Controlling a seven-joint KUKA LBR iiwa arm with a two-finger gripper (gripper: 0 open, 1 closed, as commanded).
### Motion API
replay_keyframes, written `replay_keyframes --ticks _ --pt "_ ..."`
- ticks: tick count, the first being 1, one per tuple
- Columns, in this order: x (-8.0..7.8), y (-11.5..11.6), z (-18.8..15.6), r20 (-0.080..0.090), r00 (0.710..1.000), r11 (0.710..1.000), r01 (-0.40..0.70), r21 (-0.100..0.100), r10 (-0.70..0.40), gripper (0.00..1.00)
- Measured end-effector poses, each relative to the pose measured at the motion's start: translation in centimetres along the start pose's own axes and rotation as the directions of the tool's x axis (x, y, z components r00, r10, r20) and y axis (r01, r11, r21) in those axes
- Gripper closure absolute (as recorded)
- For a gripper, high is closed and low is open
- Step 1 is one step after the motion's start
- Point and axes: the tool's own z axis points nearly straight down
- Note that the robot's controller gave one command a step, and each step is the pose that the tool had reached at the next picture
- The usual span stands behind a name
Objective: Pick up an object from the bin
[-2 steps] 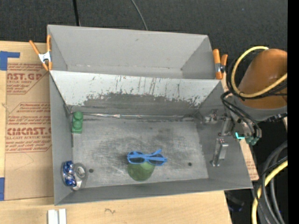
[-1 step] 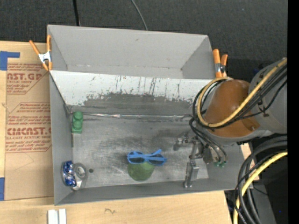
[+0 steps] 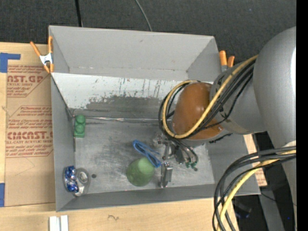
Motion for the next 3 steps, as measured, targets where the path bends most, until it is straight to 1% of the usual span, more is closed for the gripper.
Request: replay_keyframes --ticks 1,2,3 --pt "0.6 8.3 -0.5 0.004 0.992 0.992 0.125 -0.001 -0.125 0.0" --pt "0.6 8.1 -0.5 0.001 0.993 0.993 0.121 0.0 -0.121 1.0" --pt "-1.8 -0.2 -0.1 -0.003 0.946 0.946 0.325 0.001 -0.325 1.0"
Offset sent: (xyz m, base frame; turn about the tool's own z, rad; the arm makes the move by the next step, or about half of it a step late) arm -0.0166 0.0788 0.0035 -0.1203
